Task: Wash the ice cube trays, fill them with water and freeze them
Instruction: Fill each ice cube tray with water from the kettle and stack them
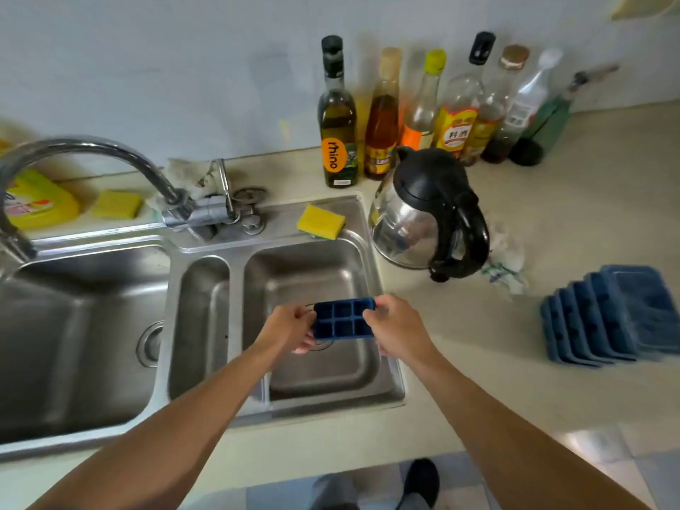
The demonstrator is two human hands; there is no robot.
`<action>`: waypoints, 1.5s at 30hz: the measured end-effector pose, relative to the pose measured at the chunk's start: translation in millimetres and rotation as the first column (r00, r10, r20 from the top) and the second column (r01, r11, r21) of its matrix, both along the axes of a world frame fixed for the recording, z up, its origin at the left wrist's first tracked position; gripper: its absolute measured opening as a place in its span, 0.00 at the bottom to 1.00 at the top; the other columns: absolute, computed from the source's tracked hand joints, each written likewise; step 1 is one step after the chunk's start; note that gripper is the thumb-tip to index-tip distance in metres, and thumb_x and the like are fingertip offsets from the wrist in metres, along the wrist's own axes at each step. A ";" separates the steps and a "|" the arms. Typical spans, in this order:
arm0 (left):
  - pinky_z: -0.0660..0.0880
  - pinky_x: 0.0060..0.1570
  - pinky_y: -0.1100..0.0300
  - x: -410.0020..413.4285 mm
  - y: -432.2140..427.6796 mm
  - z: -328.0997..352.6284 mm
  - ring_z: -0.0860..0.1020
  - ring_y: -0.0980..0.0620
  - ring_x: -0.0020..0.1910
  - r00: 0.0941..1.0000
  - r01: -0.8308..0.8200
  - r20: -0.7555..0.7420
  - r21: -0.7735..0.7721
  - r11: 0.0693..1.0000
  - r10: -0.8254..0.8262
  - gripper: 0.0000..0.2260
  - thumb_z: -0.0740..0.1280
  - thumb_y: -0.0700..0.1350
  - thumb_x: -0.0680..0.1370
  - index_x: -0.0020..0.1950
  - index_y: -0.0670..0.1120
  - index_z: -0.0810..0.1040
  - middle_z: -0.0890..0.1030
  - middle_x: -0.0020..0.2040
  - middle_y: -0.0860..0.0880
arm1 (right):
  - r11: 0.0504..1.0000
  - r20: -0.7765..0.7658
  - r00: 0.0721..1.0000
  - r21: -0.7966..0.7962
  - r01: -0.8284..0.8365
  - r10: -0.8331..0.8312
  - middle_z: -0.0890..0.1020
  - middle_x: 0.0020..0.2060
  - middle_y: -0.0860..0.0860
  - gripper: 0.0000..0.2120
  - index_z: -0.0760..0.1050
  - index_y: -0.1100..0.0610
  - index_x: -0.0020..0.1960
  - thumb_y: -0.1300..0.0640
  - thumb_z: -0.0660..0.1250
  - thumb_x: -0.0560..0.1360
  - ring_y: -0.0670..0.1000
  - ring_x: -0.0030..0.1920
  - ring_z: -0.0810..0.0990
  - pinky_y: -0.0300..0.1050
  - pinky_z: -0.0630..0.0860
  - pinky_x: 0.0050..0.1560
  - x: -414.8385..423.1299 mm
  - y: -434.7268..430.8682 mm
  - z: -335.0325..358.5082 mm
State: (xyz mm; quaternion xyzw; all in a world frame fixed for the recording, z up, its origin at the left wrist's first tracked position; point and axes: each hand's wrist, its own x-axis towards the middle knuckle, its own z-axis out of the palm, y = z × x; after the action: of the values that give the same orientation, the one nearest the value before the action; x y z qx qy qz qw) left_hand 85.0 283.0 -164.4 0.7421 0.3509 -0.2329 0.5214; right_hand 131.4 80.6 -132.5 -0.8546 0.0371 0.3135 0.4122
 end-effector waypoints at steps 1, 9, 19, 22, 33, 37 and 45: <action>0.81 0.35 0.56 -1.5 14.1 -4.2 0.84 0.47 0.34 0.999 -0.026 -0.022 -0.017 1.000 0.026 0.11 0.63 0.45 0.84 0.49 0.40 0.81 0.85 0.37 0.41 | 1.000 0.003 1.000 0.000 -0.026 0.026 0.82 0.49 0.49 0.11 0.77 0.51 0.60 0.51 0.64 0.80 0.53 0.47 0.84 0.55 0.84 0.50 1.2 15.8 -7.2; 0.83 0.37 0.57 6.1 58.2 -54.3 0.84 0.49 0.42 0.976 0.000 -0.218 -0.046 0.999 -0.010 0.05 0.64 0.41 0.82 0.55 0.43 0.78 0.84 0.47 0.42 | 1.000 -0.182 0.983 -0.004 0.012 -0.013 0.81 0.47 0.50 0.09 0.74 0.53 0.61 0.55 0.64 0.82 0.50 0.46 0.84 0.46 0.85 0.44 11.1 76.0 -84.4; 0.78 0.32 0.56 19.7 58.8 -104.1 0.82 0.44 0.39 0.947 0.079 -0.310 -0.038 0.996 -0.087 0.12 0.61 0.39 0.80 0.62 0.40 0.76 0.83 0.51 0.38 | 0.999 -0.237 0.970 0.010 0.053 -0.049 0.79 0.46 0.45 0.15 0.72 0.44 0.44 0.64 0.62 0.80 0.45 0.48 0.78 0.48 0.78 0.52 9.3 89.3 -135.9; 0.77 0.28 0.59 21.2 58.5 -110.1 0.84 0.42 0.48 0.947 0.083 -0.308 -0.025 0.996 -0.086 0.12 0.62 0.40 0.79 0.61 0.40 0.76 0.83 0.53 0.39 | 1.000 -0.230 0.973 0.012 0.021 -0.018 0.80 0.45 0.45 0.17 0.72 0.44 0.44 0.66 0.62 0.79 0.48 0.48 0.79 0.46 0.77 0.49 9.4 90.1 -141.4; 0.81 0.37 0.57 16.9 45.4 -67.2 0.82 0.50 0.40 0.991 -0.131 -0.020 -0.057 0.990 0.130 0.08 0.61 0.40 0.82 0.49 0.47 0.79 0.83 0.46 0.44 | 0.995 -0.026 0.998 0.080 0.062 -0.060 0.82 0.57 0.52 0.15 0.74 0.56 0.67 0.52 0.63 0.82 0.51 0.56 0.82 0.57 0.79 0.62 6.2 58.7 -70.3; 0.80 0.35 0.60 15.1 23.4 -32.8 0.83 0.51 0.40 0.974 -0.202 0.070 -0.161 0.966 0.215 0.05 0.63 0.42 0.83 0.54 0.43 0.79 0.84 0.47 0.44 | 0.960 0.205 0.961 0.246 0.133 -0.185 0.85 0.50 0.48 0.12 0.80 0.55 0.59 0.49 0.66 0.81 0.47 0.51 0.83 0.51 0.81 0.58 -0.7 25.4 -1.8; 0.79 0.41 0.56 25.5 -36.8 39.5 0.80 0.48 0.39 0.953 -0.205 0.180 -0.203 0.957 0.242 0.07 0.60 0.40 0.84 0.52 0.42 0.77 0.81 0.43 0.43 | 0.811 0.581 0.590 0.531 0.248 -0.561 0.79 0.33 0.50 0.14 0.77 0.51 0.43 0.42 0.64 0.78 0.43 0.35 0.77 0.37 0.74 0.36 17.5 -54.5 103.8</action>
State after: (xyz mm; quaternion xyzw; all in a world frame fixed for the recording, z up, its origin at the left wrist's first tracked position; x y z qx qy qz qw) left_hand 110.5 246.2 -125.0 0.6666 0.3553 -0.1262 0.6431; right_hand 148.9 26.1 -28.6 -0.7724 0.0078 -0.1482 0.6176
